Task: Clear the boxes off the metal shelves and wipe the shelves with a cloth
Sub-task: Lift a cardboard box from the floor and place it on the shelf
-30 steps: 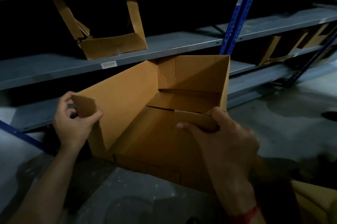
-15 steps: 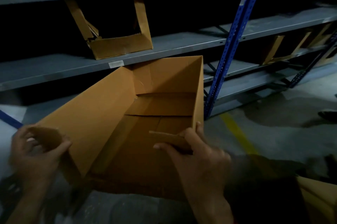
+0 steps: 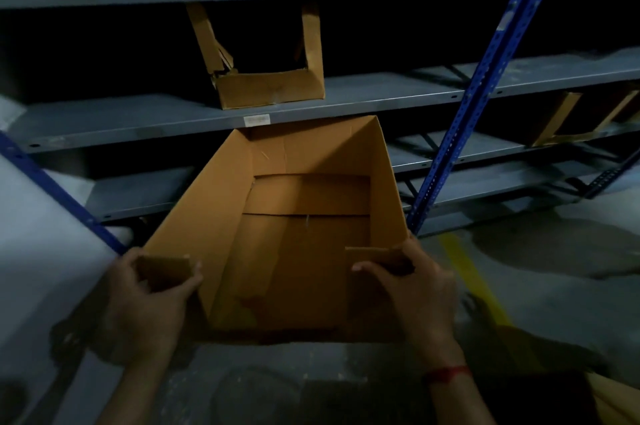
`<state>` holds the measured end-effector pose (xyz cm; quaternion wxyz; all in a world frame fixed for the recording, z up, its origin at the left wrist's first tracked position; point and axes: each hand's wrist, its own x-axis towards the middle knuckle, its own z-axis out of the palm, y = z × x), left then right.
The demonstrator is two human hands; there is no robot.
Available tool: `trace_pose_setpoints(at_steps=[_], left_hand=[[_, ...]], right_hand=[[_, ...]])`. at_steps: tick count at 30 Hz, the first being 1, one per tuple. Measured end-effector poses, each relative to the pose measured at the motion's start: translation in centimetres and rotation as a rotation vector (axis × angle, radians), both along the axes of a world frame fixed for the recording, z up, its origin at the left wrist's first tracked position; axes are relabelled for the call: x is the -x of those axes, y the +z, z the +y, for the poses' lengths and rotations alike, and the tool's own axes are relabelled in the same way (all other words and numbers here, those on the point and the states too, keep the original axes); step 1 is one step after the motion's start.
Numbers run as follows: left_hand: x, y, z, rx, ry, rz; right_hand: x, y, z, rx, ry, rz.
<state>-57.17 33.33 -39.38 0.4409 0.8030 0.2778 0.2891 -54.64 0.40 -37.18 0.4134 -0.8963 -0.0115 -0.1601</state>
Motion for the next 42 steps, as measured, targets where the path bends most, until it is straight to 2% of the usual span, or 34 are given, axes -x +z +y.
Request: trace_pose_setpoints(at_steps=[3,6,14,19,27,31,36,42], left_hand=[[-0.9,-0.2,-1.8,-0.11,-0.081,0.187],[-3.0,-1.7,-1.9,-0.191,-0.117,0.262],[-5.5,-3.2,-1.5,-0.19,-0.123,0.254],[-6.8,-4.7,0.6,-0.155,-0.041,0.373],[-10.1,-5.6,6.8,-0.086,0.007,0.325],[-12.8,-6.7,10.4,-0.132,0.036,0.293],[-16.2,-8.0,12.7,-0.224,0.023,0.206],[-22.8,-8.1,12.5,-0.189,-0.073,0.161]], right_hand=[[-2.1,-0.8,-1.9,-0.107,0.005,0.149],[-4.5,-2.5,-3.0,-0.131,0.017,0.238],[-9.4,-5.3,-3.1,-0.105,0.12,0.21],[-12.3,-8.2,-1.3,-0.064,0.225,0.224],[-18.4,-9.6,4.7,-0.029,0.346,0.252],[-21.5,-10.1,7.7,-0.043,0.373,0.262],[-23.7,-10.5,10.0,-0.04,0.314,0.273],[-27.1,-10.1,9.7,-0.048,0.181,0.302]])
